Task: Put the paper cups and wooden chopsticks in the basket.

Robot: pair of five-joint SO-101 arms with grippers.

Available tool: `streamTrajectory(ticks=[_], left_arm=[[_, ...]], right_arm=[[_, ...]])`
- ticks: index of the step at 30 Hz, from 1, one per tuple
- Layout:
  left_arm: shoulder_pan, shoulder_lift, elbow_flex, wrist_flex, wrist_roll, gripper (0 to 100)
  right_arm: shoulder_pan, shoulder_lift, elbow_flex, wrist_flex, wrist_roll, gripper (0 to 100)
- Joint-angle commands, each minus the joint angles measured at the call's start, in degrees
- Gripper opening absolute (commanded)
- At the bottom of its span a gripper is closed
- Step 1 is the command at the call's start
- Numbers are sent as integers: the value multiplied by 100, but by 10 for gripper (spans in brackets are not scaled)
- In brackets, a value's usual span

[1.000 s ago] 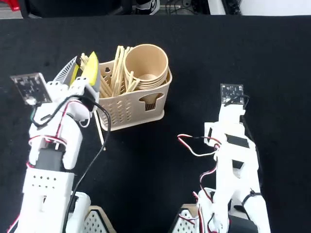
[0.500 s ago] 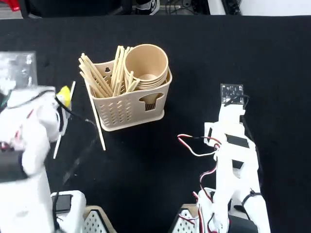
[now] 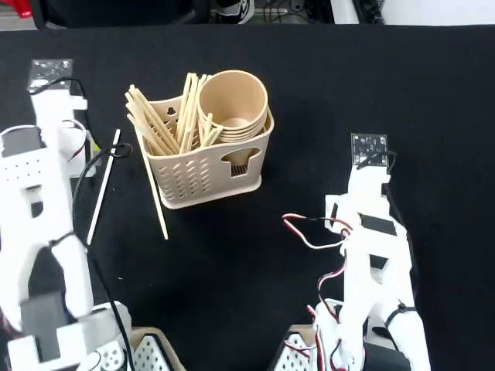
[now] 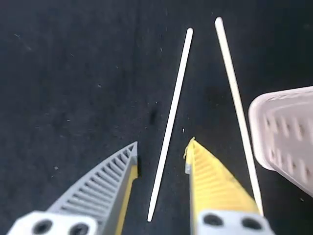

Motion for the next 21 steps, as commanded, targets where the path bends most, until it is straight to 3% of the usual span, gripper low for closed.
streamTrajectory(ticks=[1,7,21], left_arm=[[48,598,-259,-308,-26,166],[101,1336,-251,-633,-26,166],[374,2875,-251,-2286,-26,166]], right_arm=[[-53,-4,-22,-88,44,21],[-53,-4,-22,-88,44,21],[-53,-4,-22,-88,44,21]])
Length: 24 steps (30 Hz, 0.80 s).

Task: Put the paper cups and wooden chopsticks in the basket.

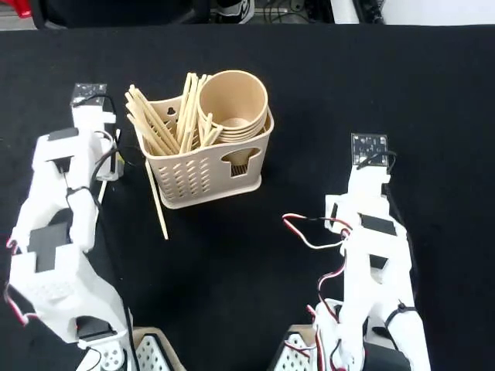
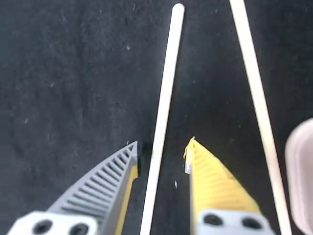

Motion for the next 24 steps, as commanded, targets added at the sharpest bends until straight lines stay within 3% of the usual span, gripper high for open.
streamTrajectory(ticks=[1,5,10,21,24], left_arm=[[84,167,-251,-360,-18,166],[-22,281,-207,-589,-53,151],[-224,255,-215,-607,-53,24],[-330,229,-242,-440,0,29],[-321,-202,-180,-211,413,29]], right_arm=[[-53,-4,-22,-88,44,21],[-53,-4,-22,-88,44,21],[-53,-4,-22,-88,44,21],[-44,-4,-22,-88,44,21],[-44,-4,-22,-88,44,21]])
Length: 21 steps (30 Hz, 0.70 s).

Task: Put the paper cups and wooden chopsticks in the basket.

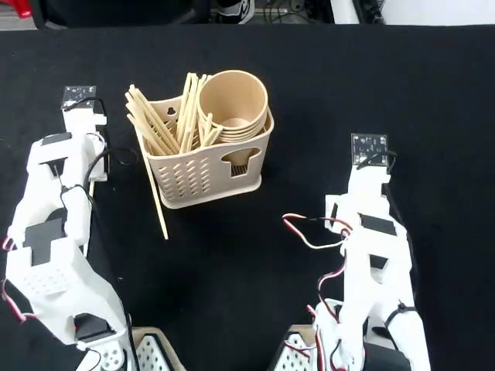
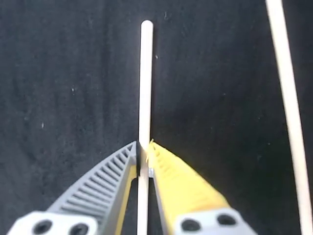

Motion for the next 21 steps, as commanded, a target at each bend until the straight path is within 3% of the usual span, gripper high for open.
streamTrajectory(ticks=[1,8,16,21], left_arm=[[-57,-791,-66,281,554,29],[127,-4132,2018,-70,1064,29],[180,-8976,4734,-1697,1099,29],[180,-11341,5437,-2541,1099,30]], right_arm=[[-44,-4,-22,-88,44,21],[-44,-4,-22,-97,44,21],[-53,-4,-22,-88,44,21],[-53,-4,-22,-88,44,21]])
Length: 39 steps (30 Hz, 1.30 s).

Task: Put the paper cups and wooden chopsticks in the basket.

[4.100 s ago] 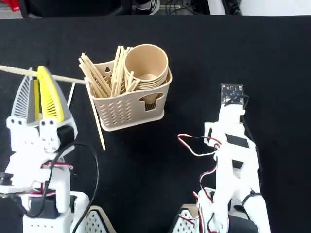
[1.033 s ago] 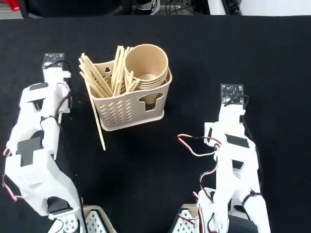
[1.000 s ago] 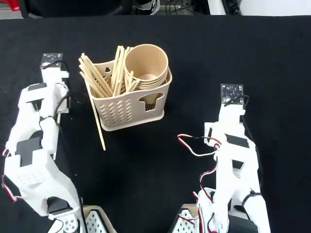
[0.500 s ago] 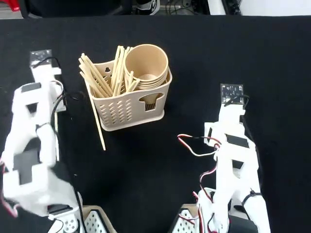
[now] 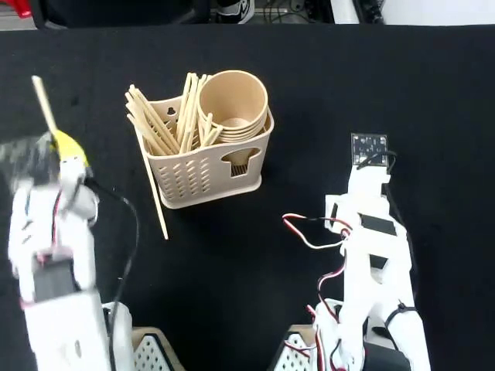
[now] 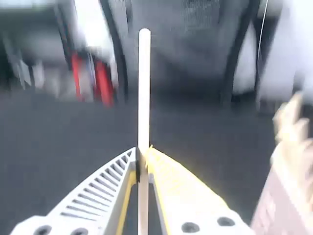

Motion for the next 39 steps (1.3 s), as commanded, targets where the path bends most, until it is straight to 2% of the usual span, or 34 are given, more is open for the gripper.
streamTrajectory(ticks=[1,4,8,10,16,20,30,36,39], left_arm=[[57,-2321,321,-695,53,30],[365,-2778,224,-1134,457,30],[998,-2242,-277,-1855,1609,30],[1411,-1890,-585,-1960,1987,30],[2193,-246,-778,-2004,2057,30],[2316,659,-804,-2013,2048,30],[2316,765,-593,-2031,2031,30],[2308,844,-1974,-2259,2031,29],[2308,1046,-2255,-2488,2022,29]], right_arm=[[-53,-4,-22,-88,44,21],[-53,-4,-22,-88,44,21],[-53,-4,-22,-88,44,21],[-53,-4,-22,-88,44,21],[-53,-4,-22,-88,44,21],[-53,-13,-22,-88,44,21],[-53,-13,-31,-79,44,21],[-53,-13,-31,-79,44,21],[-53,-13,-31,-79,44,21]])
